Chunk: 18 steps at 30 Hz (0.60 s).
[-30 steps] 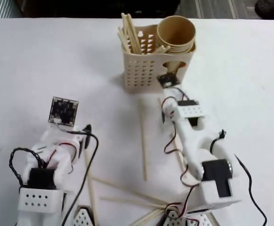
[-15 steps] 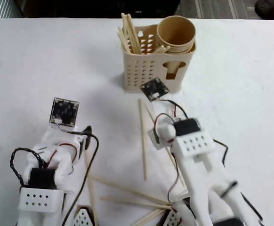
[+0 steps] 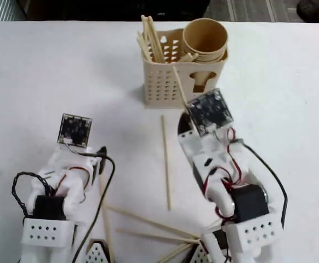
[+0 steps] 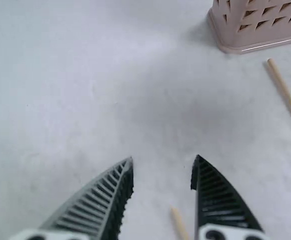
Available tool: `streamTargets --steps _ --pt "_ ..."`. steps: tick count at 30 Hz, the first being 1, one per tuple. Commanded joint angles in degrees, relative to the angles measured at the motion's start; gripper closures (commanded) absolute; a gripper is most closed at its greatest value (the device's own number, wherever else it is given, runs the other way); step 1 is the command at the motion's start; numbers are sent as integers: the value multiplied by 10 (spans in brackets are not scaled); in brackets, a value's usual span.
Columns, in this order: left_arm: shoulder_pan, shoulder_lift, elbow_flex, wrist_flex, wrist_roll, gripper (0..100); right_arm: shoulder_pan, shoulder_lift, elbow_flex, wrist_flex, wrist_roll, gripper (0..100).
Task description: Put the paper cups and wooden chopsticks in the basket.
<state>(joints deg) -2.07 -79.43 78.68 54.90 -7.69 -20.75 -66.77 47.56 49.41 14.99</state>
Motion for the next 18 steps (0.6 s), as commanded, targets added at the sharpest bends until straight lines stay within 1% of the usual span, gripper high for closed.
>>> streamTargets --steps 1,9,13,18 --pt "-3 -7 -3 -13 -6 805 -4 -11 -11 -116 4 981" --pt "-3 -7 -3 -13 -6 805 -4 66 -19 -418 0 981" --pt "-3 -7 -3 -13 -6 805 -3 151 -66 -513 -1 981" --pt "-3 -7 -3 -13 -6 805 -3 269 -142 -607 -2 981"
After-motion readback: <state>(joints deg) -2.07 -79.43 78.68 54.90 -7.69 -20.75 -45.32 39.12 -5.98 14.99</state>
